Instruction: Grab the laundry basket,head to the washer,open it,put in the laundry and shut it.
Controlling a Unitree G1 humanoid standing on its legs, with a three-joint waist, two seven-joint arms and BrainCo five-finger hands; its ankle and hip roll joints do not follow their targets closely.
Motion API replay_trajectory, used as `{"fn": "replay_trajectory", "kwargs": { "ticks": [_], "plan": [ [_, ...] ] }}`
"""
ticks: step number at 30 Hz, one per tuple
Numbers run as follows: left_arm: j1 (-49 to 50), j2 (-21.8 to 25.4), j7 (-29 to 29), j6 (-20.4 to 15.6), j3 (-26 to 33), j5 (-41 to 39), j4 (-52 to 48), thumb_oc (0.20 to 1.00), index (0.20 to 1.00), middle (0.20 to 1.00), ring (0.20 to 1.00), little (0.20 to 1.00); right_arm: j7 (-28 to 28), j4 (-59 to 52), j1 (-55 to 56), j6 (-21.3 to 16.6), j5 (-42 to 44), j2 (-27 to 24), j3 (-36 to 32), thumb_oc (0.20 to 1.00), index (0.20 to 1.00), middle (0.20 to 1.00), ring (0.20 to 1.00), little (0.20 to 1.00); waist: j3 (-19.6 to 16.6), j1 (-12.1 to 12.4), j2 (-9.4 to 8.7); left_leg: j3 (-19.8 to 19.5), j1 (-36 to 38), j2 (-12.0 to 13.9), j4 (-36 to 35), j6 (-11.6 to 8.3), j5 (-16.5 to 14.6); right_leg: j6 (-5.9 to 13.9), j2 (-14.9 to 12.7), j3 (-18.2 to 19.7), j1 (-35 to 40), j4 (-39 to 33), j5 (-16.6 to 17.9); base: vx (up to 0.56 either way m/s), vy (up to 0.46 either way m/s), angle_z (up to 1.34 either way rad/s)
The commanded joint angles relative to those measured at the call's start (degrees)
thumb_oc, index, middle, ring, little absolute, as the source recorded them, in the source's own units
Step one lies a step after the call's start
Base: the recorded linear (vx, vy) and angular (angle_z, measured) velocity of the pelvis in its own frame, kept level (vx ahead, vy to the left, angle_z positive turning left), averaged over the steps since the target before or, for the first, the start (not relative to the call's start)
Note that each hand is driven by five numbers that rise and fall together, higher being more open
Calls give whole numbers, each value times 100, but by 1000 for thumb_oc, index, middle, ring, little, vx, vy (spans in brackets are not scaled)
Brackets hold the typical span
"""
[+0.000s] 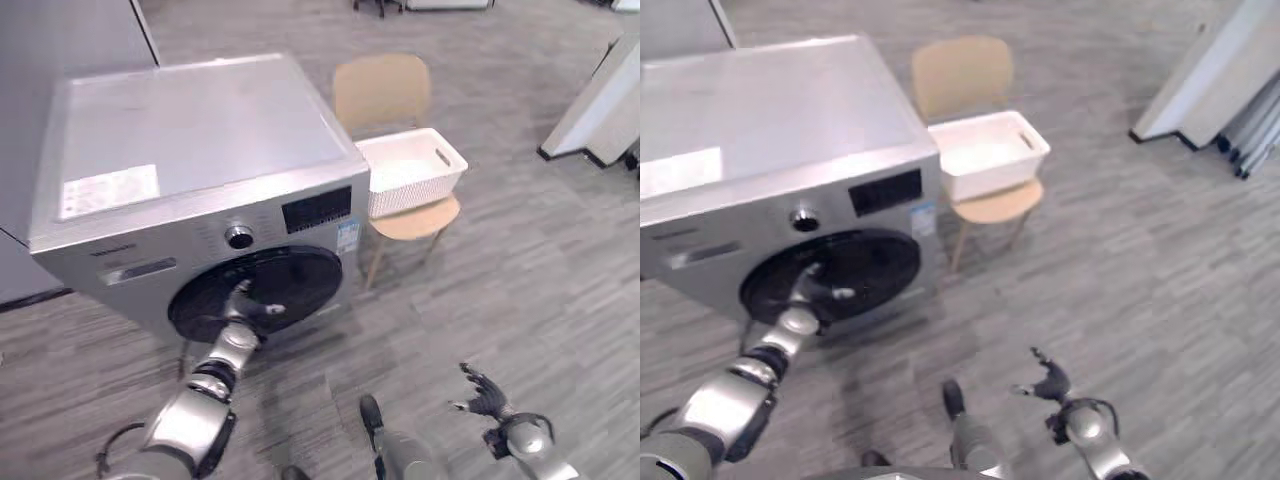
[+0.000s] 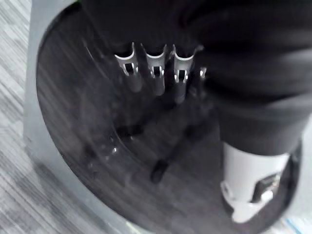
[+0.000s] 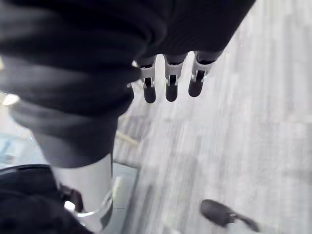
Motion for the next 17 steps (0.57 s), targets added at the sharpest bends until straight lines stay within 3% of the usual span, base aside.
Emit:
{"fn": "replay_trajectory", "kwargs": {
  "ticks": [1, 7, 12, 17],
  "plan": [
    [321, -256, 133, -405, -96, -181, -893, 1000, 1000, 1000, 1000, 1000, 16, 313, -303, -282, 27, 260, -113, 1000, 1000, 1000, 1000, 1000, 137, 505, 185, -1023, -284, 402, -26, -239, 10, 470, -120, -383, 447, 529, -1238, -10, -94, 0],
    [2471, -438, -117, -627, 267, -527, -2942, 1000, 1000, 1000, 1000, 1000, -45, 736, -286, -231, 31, 572, -369, 1000, 1000, 1000, 1000, 1000, 57, 952, 249, -1453, -62, 342, -26, -232, 2, 362, -161, -765, 950, 573, -1478, 30, -37, 45],
    [3355, -617, -345, -569, 552, -722, -3122, 1000, 1000, 1000, 1000, 1000, -69, 806, -412, -176, 23, 673, -461, 1000, 1000, 1000, 1000, 1000, -44, 1201, 315, -1631, 79, 297, -26, -224, -19, 310, -163, -951, 1212, 591, -1594, 42, -14, 47],
    [3787, -767, -608, -422, 608, -648, -2413, 1000, 1000, 1000, 1000, 1000, -46, 1112, -644, -96, -15, 782, -362, 1000, 1000, 1000, 1000, 1000, -205, 1492, 347, -1861, 275, 244, -26, -235, -36, 274, -191, -1254, 1542, 648, -1759, 34, -1, 36]
  ]
}}
